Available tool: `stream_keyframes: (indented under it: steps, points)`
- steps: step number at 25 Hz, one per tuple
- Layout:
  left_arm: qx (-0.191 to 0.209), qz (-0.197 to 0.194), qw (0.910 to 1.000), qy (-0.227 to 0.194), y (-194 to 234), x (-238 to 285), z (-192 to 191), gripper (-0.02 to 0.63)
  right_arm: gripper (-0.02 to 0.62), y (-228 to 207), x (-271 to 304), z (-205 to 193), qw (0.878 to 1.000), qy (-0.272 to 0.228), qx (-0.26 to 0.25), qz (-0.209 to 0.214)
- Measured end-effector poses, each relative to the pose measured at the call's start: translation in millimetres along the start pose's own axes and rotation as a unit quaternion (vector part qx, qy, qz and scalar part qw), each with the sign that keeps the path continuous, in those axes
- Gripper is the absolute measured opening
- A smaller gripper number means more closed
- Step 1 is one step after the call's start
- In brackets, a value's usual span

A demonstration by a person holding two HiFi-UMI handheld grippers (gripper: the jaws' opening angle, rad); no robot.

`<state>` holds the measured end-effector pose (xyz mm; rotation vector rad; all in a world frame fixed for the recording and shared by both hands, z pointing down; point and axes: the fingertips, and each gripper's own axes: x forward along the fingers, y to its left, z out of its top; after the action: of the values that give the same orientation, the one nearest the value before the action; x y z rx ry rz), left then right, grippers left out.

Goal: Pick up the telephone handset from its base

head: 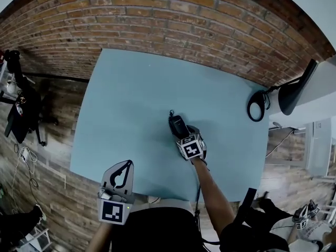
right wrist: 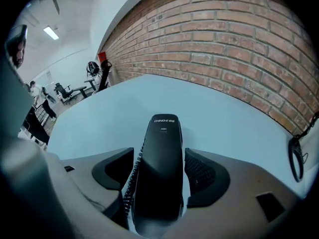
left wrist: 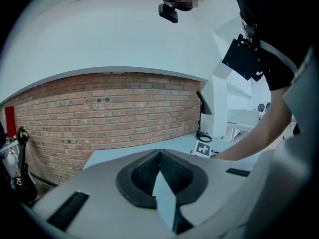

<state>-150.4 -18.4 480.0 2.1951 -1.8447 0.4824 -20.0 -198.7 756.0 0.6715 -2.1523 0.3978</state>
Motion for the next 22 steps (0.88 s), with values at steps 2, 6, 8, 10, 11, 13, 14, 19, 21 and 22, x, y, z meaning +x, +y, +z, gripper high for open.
stream_keyframes:
  steps: [2,6,8,10,11,13,14,19,21,22]
  points:
    - [-0.002,0.001,1.0000,0.000,2,1,-1,0.014,0.328,0,6,-7,1.000,0.014,0.001,-0.001]
    - [-0.003,0.004,1.0000,0.002,6,1,-1,0.014,0.328,0,13,-13,1.000,0.021,-0.002,-0.004]
    - [-0.005,0.006,1.0000,0.005,6,0,-3,0.014,0.328,0,14,-14,1.000,0.020,0.000,-0.005]
    - [-0.008,0.008,0.9999,0.008,6,0,-6,0.014,0.328,-1,15,-15,1.000,0.020,0.002,-0.005]
    - [-0.008,0.009,0.9999,0.010,5,-1,-8,0.014,0.328,-1,15,-15,1.000,0.021,0.003,-0.005]
    - [-0.008,0.009,0.9998,0.013,4,-1,-11,0.014,0.328,-1,17,-15,1.000,0.023,0.004,-0.003]
    - [-0.008,0.009,0.9998,0.014,4,-1,-11,0.014,0.328,-2,18,-16,1.000,0.024,0.005,-0.003]
    - [-0.013,0.011,0.9997,0.020,3,-1,-14,0.014,0.327,-4,26,-17,0.999,0.027,0.016,-0.001]
    - [-0.014,0.012,0.9996,0.021,2,-1,-16,0.014,0.305,-6,28,-17,0.999,0.023,0.021,-0.009]
    - [-0.015,0.013,0.9996,0.022,2,-1,-16,0.014,0.305,-6,27,-17,0.999,0.024,0.020,-0.012]
